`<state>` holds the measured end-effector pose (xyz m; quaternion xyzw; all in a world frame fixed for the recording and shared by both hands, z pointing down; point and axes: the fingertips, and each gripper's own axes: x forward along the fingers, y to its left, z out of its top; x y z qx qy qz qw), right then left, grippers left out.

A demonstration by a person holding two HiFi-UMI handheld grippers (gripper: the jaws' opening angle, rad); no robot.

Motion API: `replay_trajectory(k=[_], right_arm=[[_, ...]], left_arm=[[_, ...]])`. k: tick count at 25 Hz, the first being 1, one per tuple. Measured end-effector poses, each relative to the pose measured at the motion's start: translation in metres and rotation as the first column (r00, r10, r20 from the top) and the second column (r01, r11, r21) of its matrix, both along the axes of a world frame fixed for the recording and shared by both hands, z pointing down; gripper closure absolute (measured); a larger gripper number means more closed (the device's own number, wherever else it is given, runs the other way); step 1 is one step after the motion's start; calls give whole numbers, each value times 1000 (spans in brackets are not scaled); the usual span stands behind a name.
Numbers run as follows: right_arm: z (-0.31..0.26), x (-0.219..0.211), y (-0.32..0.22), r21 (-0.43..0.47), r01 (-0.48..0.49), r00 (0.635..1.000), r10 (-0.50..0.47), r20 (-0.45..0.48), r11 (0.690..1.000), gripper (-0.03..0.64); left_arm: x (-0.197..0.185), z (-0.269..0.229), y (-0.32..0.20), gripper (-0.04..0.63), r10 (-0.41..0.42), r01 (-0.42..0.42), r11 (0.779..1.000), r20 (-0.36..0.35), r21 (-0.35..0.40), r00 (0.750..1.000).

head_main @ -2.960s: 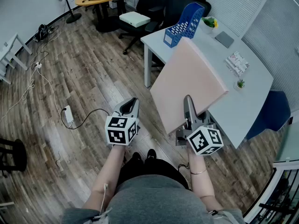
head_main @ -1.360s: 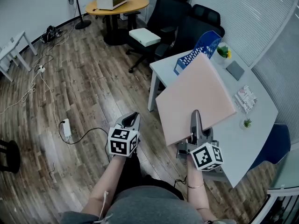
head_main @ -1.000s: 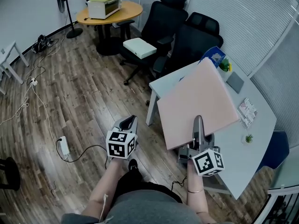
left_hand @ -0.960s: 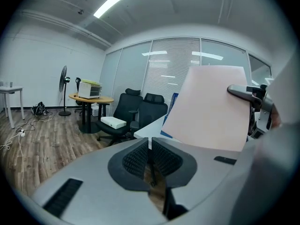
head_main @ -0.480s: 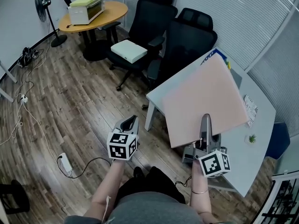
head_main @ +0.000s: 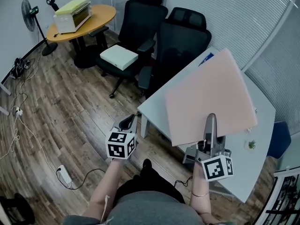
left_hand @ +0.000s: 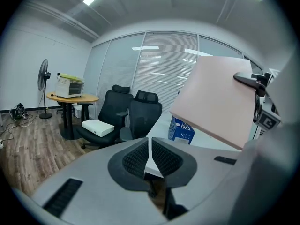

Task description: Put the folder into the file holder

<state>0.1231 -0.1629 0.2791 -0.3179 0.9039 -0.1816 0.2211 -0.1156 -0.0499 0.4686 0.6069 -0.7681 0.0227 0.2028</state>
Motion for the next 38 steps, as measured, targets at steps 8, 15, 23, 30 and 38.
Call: replay_trajectory(k=[8,15,23,30,38], right_arm=[[-21,4,-35,11,-27,998,27,49,1000,459],[-41,20,-38,55,-162,985,158,65,985,459],[-48,16,-28,62,-429,902,424,81,901,459],[-51,3,-6,55,-579,815,575,73,813,459],[-55,5,12,70,-700,714,698,59,711,457]], left_arm=[[-4,-10,-71,560,65,-65,998,17,3,998],[1,-20,-125,560,209,-210,978,37,8,977],[-7,-17,-178,560,438,-438,899,29,4,899],[-17,-18,-194,560,571,-571,821,26,7,821],[-12,-12,-198,560,671,-671,741,12,3,741]])
